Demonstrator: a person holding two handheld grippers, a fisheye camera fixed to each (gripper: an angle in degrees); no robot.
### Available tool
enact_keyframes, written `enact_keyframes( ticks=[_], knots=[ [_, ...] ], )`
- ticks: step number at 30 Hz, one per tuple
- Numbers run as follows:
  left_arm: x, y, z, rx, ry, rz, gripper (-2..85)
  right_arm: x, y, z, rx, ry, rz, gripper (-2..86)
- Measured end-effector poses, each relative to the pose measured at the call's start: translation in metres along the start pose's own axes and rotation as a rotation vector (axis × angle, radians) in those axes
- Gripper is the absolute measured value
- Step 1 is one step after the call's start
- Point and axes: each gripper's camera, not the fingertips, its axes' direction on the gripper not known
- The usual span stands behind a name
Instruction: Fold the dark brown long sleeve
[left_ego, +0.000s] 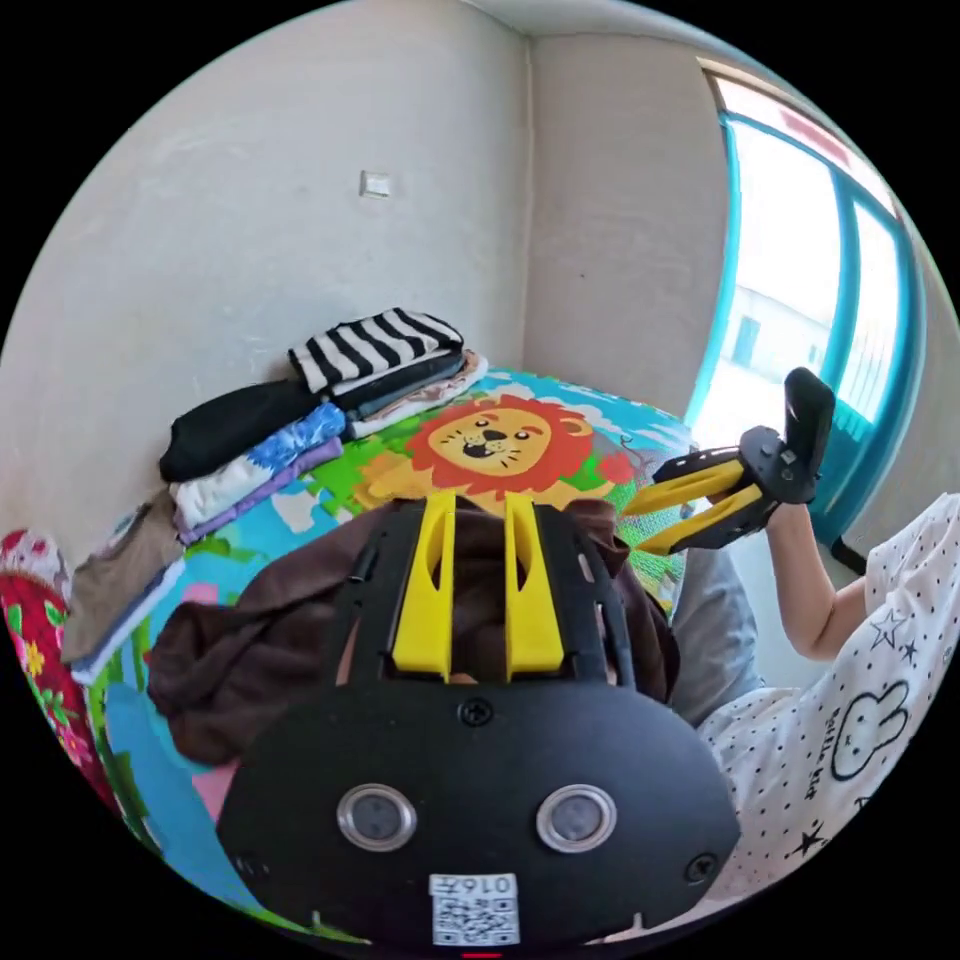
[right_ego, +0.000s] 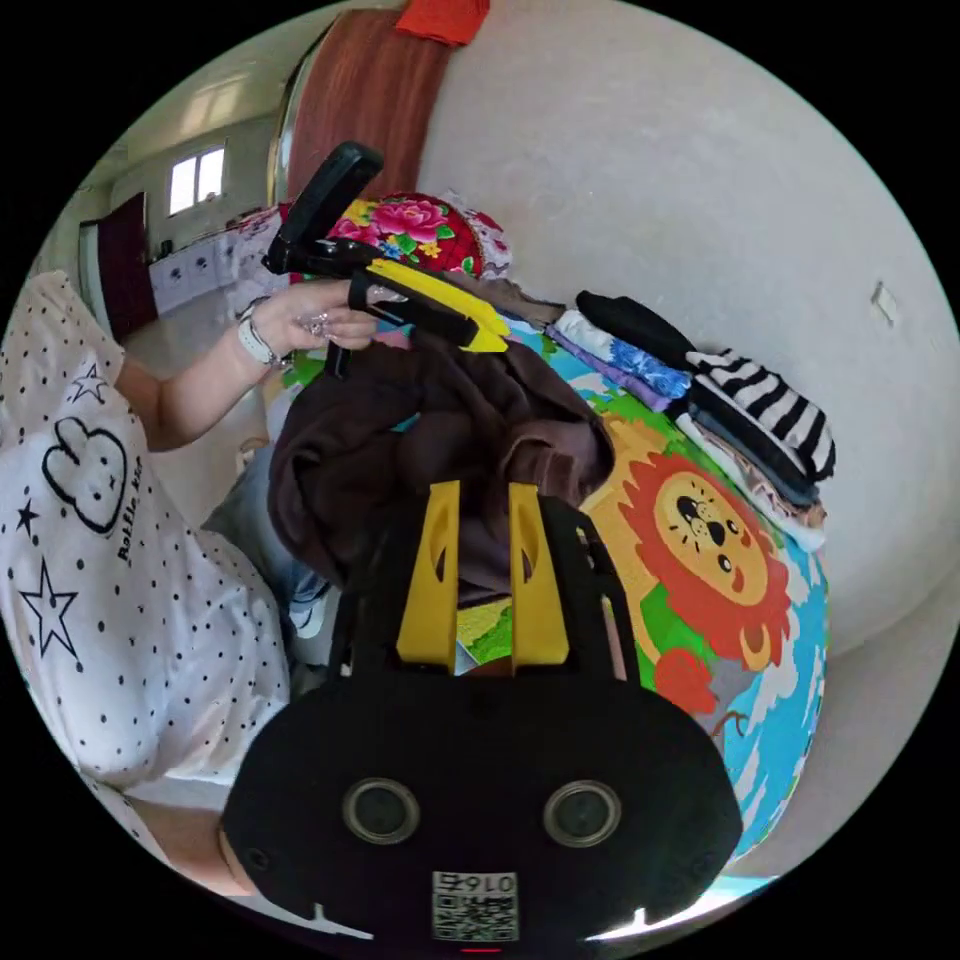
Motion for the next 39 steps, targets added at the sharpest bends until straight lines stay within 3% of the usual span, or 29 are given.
enact_keyframes(
  ticks=[3, 6, 10, 17, 21, 25, 28, 33, 39],
  knots=[
    [-0.015, -0.061, 0.084, -0.203, 0.234, 0.246, 5.0, 0.041, 0.046, -0.012, 0.022, 0.014, 0.188, 10.8],
    [-0.03, -0.102, 0.154, -0.387, 0.45, 0.298, 0.6, 0.069, 0.082, 0.002, -0.088, 0.006, 0.286, 13.6],
    [-0.033, -0.129, 0.202, -0.471, 0.478, 0.326, 0.5, 0.088, 0.126, 0.008, -0.087, -0.101, 0.35, 14.2],
    [-0.005, -0.133, 0.258, -0.739, 0.396, 0.466, 8.9, 0.118, 0.168, 0.008, -0.068, -0.274, 0.42, 12.9],
    [-0.001, -0.138, 0.26, -0.738, 0.36, 0.478, 7.7, 0.117, 0.184, 0.001, -0.049, -0.322, 0.397, 9.5],
    [-0.004, -0.148, 0.244, -0.683, 0.239, 0.47, 1.3, 0.112, 0.201, -0.028, -0.013, -0.267, 0.406, 3.8],
    [-0.02, -0.168, 0.208, -0.565, 0.163, 0.445, 0.0, 0.108, 0.215, -0.065, 0.011, -0.211, 0.405, 2.3],
    [-0.059, -0.214, 0.143, -0.295, -0.134, 0.247, -0.5, 0.104, 0.227, -0.139, 0.118, -0.102, 0.425, 1.1],
    [-0.045, -0.247, 0.122, -0.059, -0.318, 0.179, -0.1, 0.118, 0.211, -0.177, 0.164, 0.116, 0.568, 0.7]
  ],
)
